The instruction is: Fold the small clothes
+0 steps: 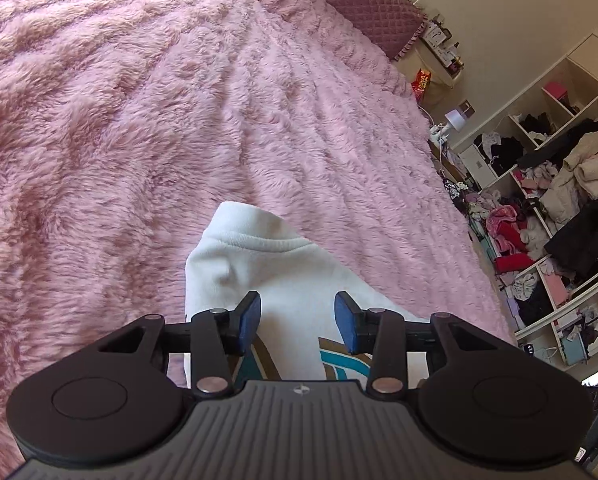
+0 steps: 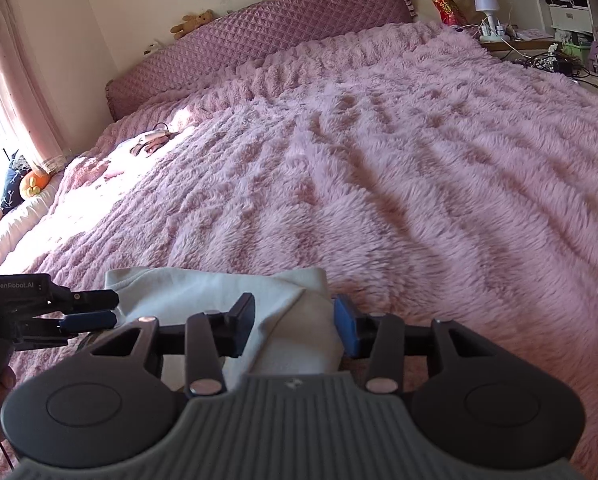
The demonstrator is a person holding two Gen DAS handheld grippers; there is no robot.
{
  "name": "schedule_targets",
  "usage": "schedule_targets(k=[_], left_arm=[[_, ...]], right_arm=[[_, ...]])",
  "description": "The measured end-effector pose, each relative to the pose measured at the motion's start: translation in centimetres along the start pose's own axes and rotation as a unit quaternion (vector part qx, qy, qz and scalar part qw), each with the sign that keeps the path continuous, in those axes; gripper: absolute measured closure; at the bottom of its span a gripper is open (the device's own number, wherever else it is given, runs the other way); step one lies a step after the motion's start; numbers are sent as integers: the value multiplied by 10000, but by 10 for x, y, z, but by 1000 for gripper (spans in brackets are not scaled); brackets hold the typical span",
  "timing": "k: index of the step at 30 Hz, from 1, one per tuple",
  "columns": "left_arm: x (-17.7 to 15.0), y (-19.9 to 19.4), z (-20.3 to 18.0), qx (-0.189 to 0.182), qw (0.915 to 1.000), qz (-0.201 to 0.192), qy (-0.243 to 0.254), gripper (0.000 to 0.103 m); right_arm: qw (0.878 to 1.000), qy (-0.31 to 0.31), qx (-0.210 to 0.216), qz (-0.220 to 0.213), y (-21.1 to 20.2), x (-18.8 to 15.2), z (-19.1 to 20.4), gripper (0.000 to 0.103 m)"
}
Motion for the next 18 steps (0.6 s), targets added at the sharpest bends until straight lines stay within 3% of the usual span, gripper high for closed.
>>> schedule_targets(k=[5, 10, 14, 17, 18], left_arm=[[-38, -59, -10, -424, 9989, -94, 161, 47], [-100, -89, -13, -415, 9983, 176, 369, 45], [-113, -92, -14, -297, 9983, 125, 487, 43], [-110, -88, -11, -266, 9989, 131, 355, 41], [-110, -87, -11, -259, 9990, 133, 341, 41]], right_arm=[[9986, -101, 474, -200, -78, -17, 12, 62], [9995, 6, 304, 128, -141, -76, 8, 60], [9984, 208, 182, 489, -155, -117, 1, 60], [9959, 423, 346, 720, -155, -135, 4, 100], [9964, 456, 334, 639, -159, -136, 6, 101]])
Point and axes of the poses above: each gripper's, at about its wrist camera, not at the fingertips, and y roughly the way its jaws point, z to its left, x to its top, the point moved 9 cm from there along y, roughly the way its jaws point
